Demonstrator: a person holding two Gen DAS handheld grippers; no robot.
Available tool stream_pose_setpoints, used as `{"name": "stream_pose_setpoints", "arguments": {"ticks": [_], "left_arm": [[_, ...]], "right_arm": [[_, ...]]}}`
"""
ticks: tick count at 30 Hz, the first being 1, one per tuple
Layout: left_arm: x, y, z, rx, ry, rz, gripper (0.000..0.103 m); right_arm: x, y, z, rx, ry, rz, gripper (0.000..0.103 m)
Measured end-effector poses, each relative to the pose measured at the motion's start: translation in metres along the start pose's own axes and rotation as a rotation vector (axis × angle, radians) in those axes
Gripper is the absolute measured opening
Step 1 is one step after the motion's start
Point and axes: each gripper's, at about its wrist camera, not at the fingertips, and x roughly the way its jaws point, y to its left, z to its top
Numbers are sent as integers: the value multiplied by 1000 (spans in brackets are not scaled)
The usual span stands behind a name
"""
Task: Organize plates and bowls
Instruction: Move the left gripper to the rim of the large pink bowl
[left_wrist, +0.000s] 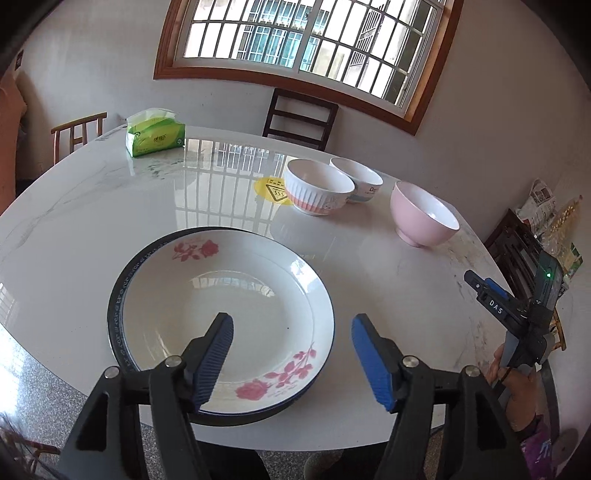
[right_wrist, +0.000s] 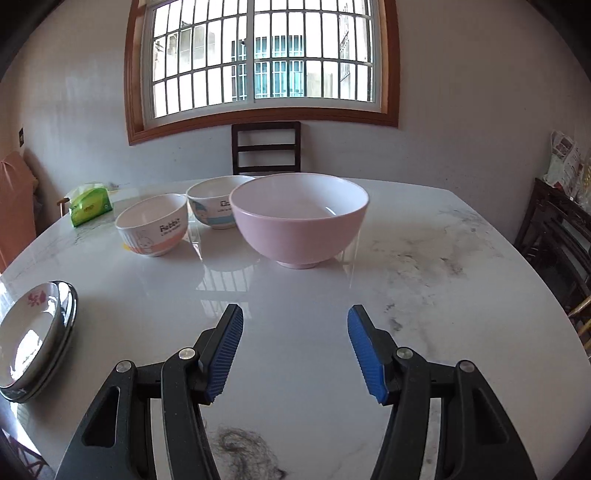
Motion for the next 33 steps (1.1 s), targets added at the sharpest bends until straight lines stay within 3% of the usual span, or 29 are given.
{"name": "stream_pose_setpoints", "arguments": {"ticks": [4, 6, 11, 19, 23, 29, 33], "left_arm": [[8, -24, 5, -14, -2, -57, 69], [8, -39, 6, 27, -41, -62, 69], [21, -80, 11, 133, -87, -40, 69], [56, -138, 27, 272, -178, -14, 69], [83, -152, 37, 268, -159, -19, 69], [115, -181, 47, 350, -160, 51, 69], [133, -193, 59, 366, -142, 59, 69]], "right_arm": [[-4, -43, -1, 104, -18, -18, 67], [-3, -60, -3, 166, -14, 16, 72], [2, -85, -8, 299, 5, 111, 72], [-3, -84, -10, 309, -20, 168, 73], [-5, -85, -10, 319, -30, 198, 74], [-7, -85, -11, 313, -38, 220, 80], [-5, -81, -10, 297, -29, 213, 80]]}}
